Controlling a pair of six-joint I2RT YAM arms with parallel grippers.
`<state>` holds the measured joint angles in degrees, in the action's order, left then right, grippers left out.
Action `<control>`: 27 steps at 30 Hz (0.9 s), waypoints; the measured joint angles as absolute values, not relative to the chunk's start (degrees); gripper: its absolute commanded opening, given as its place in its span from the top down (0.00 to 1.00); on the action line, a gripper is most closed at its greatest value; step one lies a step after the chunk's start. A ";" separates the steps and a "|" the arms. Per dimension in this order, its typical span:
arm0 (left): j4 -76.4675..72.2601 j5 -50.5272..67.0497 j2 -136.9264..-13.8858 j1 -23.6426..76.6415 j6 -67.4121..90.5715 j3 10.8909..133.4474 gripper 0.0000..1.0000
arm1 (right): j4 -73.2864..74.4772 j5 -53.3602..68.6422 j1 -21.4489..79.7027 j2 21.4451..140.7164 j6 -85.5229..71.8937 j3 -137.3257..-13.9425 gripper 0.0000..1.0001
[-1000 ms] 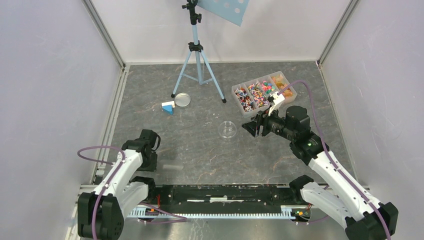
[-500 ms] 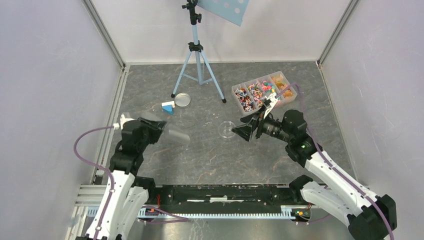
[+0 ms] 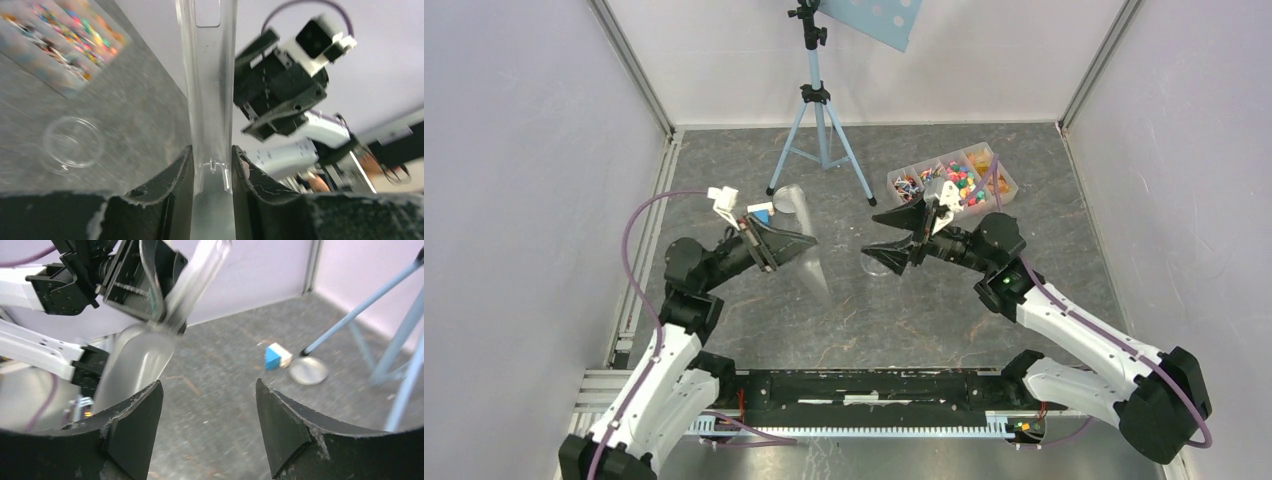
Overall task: Pack the candies
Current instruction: Pick up the spatula from the center of the board.
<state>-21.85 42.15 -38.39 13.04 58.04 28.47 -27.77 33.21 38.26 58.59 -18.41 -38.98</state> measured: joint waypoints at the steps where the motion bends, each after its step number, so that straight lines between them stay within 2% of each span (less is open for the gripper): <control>1: -22.52 43.64 -39.33 14.59 58.02 28.47 0.95 | -29.26 33.04 38.26 58.59 -14.74 -39.03 0.22; 3: -23.16 45.67 -41.45 17.91 57.95 28.49 0.96 | -32.67 33.63 38.26 58.74 -10.37 -38.87 0.21; 6: -22.94 48.95 -45.21 24.14 57.54 28.77 0.98 | -40.86 38.57 38.20 58.87 -3.73 -37.58 0.12; 8: -22.76 51.07 -47.29 26.98 57.43 29.21 0.98 | -43.86 42.48 38.28 58.41 3.49 -36.23 0.11; 13: -20.14 54.06 -49.15 29.41 57.43 31.33 0.98 | -36.12 46.92 39.40 54.15 30.87 -33.50 0.13; 17: -17.82 55.46 -49.36 29.67 57.45 33.63 0.98 | -27.97 44.69 42.11 52.86 48.71 -33.36 0.17; 21: -16.08 57.08 -50.78 29.78 57.52 34.79 0.98 | -22.44 39.59 46.44 53.34 61.39 -33.36 0.16; 27: -11.99 57.67 -52.90 30.11 57.60 35.31 0.98 | -23.38 30.76 52.38 54.35 74.04 -32.01 0.16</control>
<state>-11.99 57.67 -52.90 30.11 57.60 35.31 -23.38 30.76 52.38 54.35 74.04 -32.01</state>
